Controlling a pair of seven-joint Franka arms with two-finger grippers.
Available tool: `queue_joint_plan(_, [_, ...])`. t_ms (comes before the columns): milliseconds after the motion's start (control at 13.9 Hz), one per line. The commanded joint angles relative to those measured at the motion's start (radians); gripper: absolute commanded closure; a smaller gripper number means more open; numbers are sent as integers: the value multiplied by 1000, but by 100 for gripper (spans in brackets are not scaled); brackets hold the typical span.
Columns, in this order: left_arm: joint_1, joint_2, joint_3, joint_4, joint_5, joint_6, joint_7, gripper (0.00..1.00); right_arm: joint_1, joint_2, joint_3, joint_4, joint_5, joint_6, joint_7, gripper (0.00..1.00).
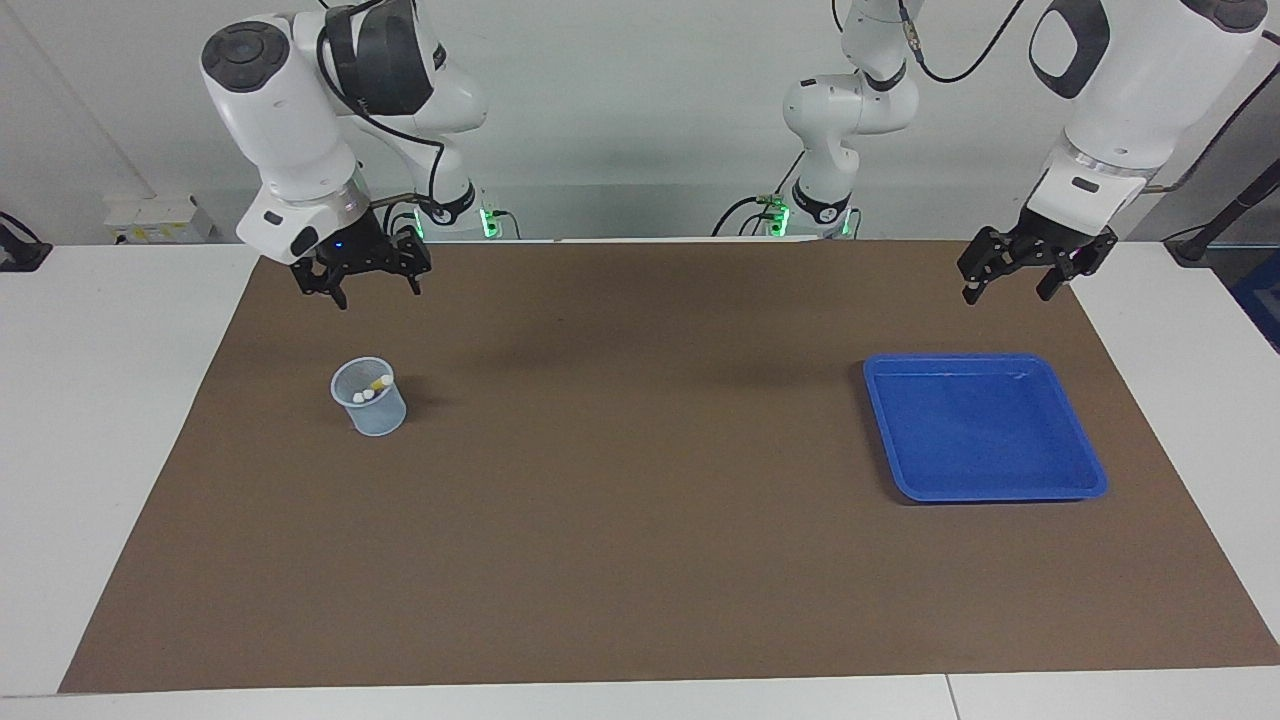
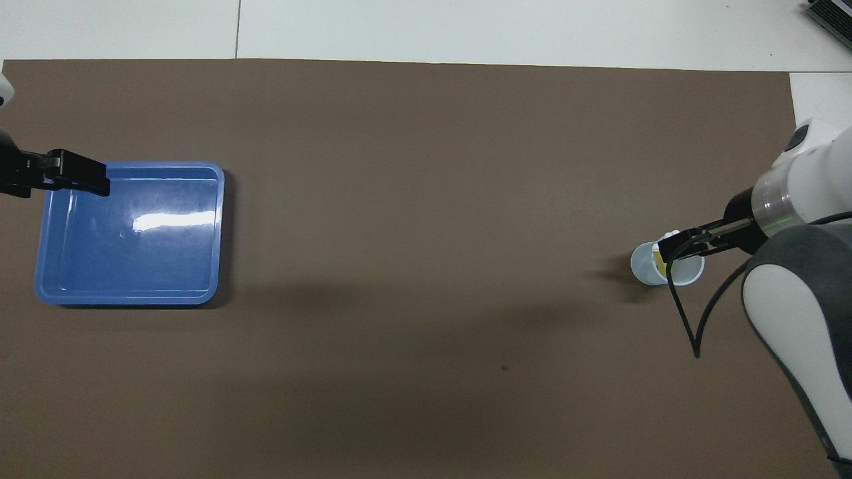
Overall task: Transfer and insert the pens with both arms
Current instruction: 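Release the yellow pen and raise the right gripper from the cup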
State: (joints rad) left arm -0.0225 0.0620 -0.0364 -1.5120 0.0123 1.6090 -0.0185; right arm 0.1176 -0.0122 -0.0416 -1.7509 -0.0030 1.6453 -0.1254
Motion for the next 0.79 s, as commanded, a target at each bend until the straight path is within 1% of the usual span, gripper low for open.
queue_joint_plan(0, [-14,-13,10,-11,8,-15,-1,0,44,72,-52,96,18,-56,9,0])
queue_joint_plan(287, [-13,-19,10,-11,8,-24,-1,0,-15,58,-6,84,21,-82,15,0])
queue_joint_plan(359, [-13,-19,10,-11,8,-29,-1,0,-15,37,-1,61,21,-96,41,0])
queue_joint_plan(431, [-13,-21,10,-13,8,-29,-1,0,-15,12,-1,26,21,-93,81,0])
queue_joint_plan(575, [-13,-21,10,-13,8,-41,0,0,-22,8,8,18,21,-85,83,0])
queue_joint_plan(718, [-13,-21,10,-13,6,-43,2,0,-56,12,40,19,21,-52,79,0])
